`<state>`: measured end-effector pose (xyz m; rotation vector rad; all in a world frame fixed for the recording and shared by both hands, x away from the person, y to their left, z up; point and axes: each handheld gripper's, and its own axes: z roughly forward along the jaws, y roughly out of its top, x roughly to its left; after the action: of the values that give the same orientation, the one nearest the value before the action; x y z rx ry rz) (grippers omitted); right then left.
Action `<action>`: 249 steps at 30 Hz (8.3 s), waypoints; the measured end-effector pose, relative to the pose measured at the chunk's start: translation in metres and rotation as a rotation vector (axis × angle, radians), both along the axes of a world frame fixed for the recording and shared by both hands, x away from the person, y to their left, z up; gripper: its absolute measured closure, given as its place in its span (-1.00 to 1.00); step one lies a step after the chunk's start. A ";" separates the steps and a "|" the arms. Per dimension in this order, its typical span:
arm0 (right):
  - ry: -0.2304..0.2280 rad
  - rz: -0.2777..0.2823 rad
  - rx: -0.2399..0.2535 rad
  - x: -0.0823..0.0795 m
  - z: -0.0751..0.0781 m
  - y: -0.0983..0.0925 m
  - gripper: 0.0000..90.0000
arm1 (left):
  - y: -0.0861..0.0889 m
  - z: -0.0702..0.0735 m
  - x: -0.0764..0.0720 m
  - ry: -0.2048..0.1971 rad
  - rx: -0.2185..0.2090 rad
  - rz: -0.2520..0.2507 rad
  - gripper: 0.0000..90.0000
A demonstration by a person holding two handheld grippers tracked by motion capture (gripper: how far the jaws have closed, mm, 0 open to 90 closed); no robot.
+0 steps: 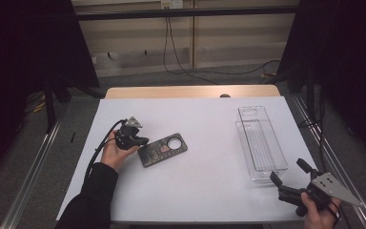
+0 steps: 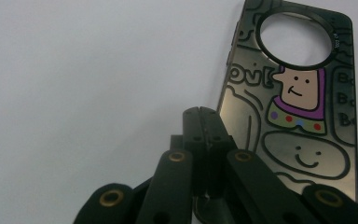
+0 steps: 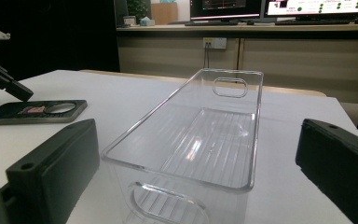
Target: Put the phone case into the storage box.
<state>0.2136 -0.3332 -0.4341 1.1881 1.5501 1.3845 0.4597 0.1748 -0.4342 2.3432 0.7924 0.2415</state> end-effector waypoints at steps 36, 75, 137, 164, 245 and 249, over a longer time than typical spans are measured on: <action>-0.002 -0.004 -0.001 0.000 0.000 0.000 -1.00 | 0.014 0.017 -0.017 -0.148 -0.189 0.051 0.75; -0.004 0.000 -0.001 -0.001 0.001 0.000 -1.00 | 0.007 0.032 -0.049 -0.139 -0.211 -0.018 -0.89; 0.002 0.003 -0.007 0.000 0.000 0.000 -1.00 | -0.061 -0.011 -0.004 0.093 0.151 -0.218 -0.94; -0.002 0.010 -0.006 0.000 0.001 0.000 -1.00 | -0.067 -0.010 -0.001 0.128 0.199 -0.239 -0.98; 0.001 0.013 -0.008 -0.003 0.000 0.000 -1.00 | -0.035 0.017 -0.009 -0.130 -0.202 -0.106 -0.72; 0.002 0.010 -0.005 -0.003 0.000 0.000 -1.00 | -0.038 0.020 -0.014 -0.193 -0.202 -0.128 -0.73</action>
<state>0.2107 -0.3332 -0.4338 1.1803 1.5621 1.3859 0.4461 0.1366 -0.4141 2.1327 0.5444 0.3118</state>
